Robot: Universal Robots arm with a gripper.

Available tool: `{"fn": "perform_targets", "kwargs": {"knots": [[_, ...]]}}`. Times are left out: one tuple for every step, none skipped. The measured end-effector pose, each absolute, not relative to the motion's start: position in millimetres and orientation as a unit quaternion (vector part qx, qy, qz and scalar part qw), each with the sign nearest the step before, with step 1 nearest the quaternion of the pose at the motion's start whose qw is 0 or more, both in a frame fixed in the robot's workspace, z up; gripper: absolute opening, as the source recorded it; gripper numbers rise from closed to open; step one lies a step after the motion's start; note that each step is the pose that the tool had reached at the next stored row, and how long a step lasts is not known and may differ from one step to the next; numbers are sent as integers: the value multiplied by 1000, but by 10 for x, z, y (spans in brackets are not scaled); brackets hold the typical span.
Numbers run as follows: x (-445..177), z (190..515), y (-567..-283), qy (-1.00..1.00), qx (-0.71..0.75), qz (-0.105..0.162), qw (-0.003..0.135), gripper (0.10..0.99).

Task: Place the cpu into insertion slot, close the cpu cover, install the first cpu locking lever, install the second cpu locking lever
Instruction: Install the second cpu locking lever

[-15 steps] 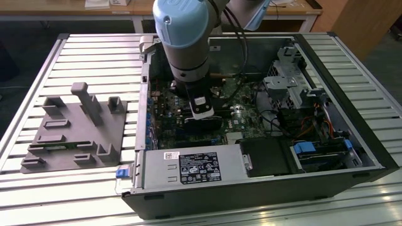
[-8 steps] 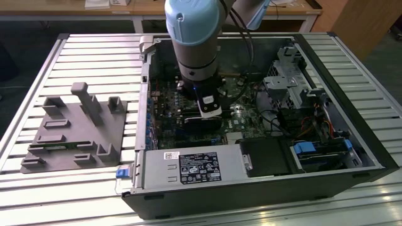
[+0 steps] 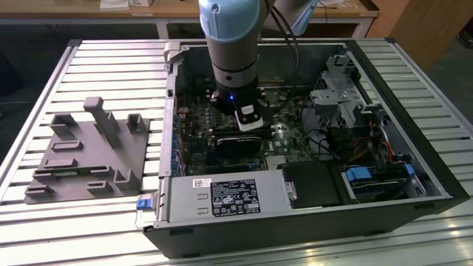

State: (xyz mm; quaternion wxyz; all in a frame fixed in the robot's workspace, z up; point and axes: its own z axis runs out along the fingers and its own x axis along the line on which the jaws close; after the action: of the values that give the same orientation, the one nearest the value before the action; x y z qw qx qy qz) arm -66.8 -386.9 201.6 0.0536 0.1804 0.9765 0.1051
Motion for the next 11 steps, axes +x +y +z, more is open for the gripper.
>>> {"fn": "perform_targets", "kwargs": {"knots": [[-663,2017,-3840,977,180,103,54,106],[-659,2016,-3811,977,180,102,54,106],[-655,2016,-3780,977,180,100,54,106],[-652,2016,-3748,977,180,98,55,106],[-648,2017,-3715,977,180,97,55,106],[-644,2016,-3685,977,180,96,55,106],[-640,2016,-3655,978,180,94,56,106],[-636,2017,-3629,978,180,92,56,106],[-629,2017,-3605,978,180,90,56,106],[-623,2016,-3581,978,179,89,57,106],[-616,2016,-3558,978,179,86,57,106]]}}
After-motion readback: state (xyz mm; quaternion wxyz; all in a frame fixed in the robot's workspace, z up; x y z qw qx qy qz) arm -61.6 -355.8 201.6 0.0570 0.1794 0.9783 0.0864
